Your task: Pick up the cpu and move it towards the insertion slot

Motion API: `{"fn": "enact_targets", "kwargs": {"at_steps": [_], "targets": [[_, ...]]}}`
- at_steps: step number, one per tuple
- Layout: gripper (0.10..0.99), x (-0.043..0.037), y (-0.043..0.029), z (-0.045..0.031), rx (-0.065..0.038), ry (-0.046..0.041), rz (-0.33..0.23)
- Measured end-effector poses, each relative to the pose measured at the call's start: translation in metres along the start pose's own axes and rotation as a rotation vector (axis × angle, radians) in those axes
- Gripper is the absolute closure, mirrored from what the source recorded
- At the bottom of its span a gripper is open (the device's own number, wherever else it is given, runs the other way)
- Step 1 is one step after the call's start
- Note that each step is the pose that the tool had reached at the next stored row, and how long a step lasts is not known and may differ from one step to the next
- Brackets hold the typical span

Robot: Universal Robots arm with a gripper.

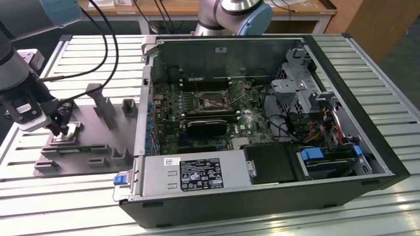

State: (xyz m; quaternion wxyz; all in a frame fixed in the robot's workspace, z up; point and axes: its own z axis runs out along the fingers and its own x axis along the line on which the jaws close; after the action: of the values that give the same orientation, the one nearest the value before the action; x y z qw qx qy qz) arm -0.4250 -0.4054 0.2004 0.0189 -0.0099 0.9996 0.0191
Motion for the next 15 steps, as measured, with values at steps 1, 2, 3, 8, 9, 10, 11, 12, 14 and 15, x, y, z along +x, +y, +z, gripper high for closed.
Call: {"fn": "enact_targets", "kwargs": {"at_steps": [1, 2, 3, 8, 9, 10, 11, 12, 14, 15], "targets": [[0.855, 0.0, 0.0, 0.0, 0.0, 0.0001, 0.0], [0.792, 0.0, 0.0, 0.0001, 0.0, 0.0, 0.0], [0.792, 0.0, 0.0, 0.0001, 0.0, 0.0, 0.0], [0.561, 0.0, 0.0, 0.0003, 0.0, 0.0, 0.0], [0.561, 0.0, 0.0, 0.0003, 0.0, 0.0, 0.0], [0.498, 0.0, 0.0, 0.0004, 0.0, 0.0, 0.0], [0.498, 0.0, 0.0, 0.0004, 0.0, 0.0, 0.0], [0.498, 0.0, 0.0, 0.0005, -0.001, -0.0001, 0.0], [0.498, 0.0, 0.0, 0.0013, -0.006, -0.0006, 0.003], [0.498, 0.0, 0.0002, 0.0016, -0.007, -0.0005, 0.006]]}}
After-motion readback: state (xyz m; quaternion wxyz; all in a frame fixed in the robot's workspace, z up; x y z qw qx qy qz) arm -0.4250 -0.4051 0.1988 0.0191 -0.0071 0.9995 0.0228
